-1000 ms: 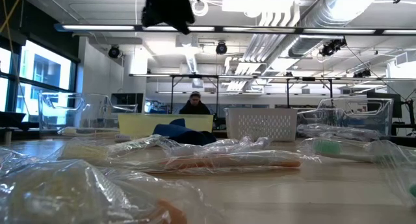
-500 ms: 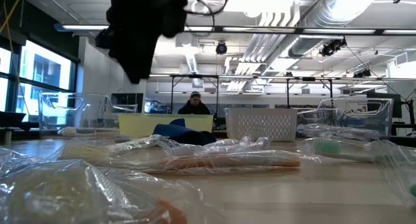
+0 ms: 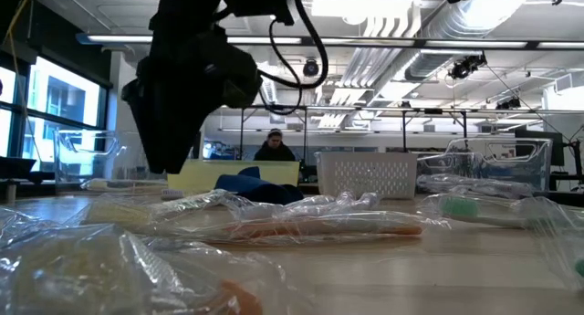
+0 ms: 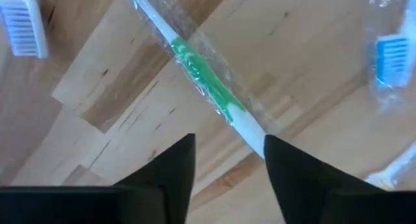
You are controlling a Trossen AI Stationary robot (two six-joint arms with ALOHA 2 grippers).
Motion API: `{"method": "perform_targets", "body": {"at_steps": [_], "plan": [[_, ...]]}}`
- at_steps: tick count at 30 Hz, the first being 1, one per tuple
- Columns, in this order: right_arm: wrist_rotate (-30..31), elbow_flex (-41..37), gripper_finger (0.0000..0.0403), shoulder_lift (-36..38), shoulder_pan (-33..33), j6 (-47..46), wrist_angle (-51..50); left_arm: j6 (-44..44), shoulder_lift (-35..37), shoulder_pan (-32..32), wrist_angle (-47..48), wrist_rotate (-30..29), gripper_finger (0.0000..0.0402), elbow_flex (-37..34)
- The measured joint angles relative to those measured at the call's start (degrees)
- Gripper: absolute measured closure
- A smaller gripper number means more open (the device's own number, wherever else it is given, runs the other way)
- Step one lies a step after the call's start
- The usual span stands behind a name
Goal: Pick & Place Toothbrushes
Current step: Put the green toothbrush into the white bin
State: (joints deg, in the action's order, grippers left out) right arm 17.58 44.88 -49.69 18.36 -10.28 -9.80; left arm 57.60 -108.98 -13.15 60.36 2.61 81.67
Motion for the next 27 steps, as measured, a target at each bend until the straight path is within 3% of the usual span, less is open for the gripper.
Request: {"method": "perform_targets", "body": {"at_steps": [8, 18, 27], "plan": [[0.00, 0.00, 0.0400, 0.02, 0.01, 0.00, -0.06, 4.21, -1.00, 0.02, -3.28, 0.25, 0.0154, -0.04], [-0.02, 0.00, 0.0401, 0.02, 0.01, 0.00, -0.99, 8.82, -1.30, 0.02, -15.11, 5.54, 0.0154, -8.34], [0.00, 0.00, 0.0401, 0.02, 0.01, 0.02, -2.47, 8.85, -1.28, 0.02, -16.08, 5.46, 0.0168, -9.17]]}}
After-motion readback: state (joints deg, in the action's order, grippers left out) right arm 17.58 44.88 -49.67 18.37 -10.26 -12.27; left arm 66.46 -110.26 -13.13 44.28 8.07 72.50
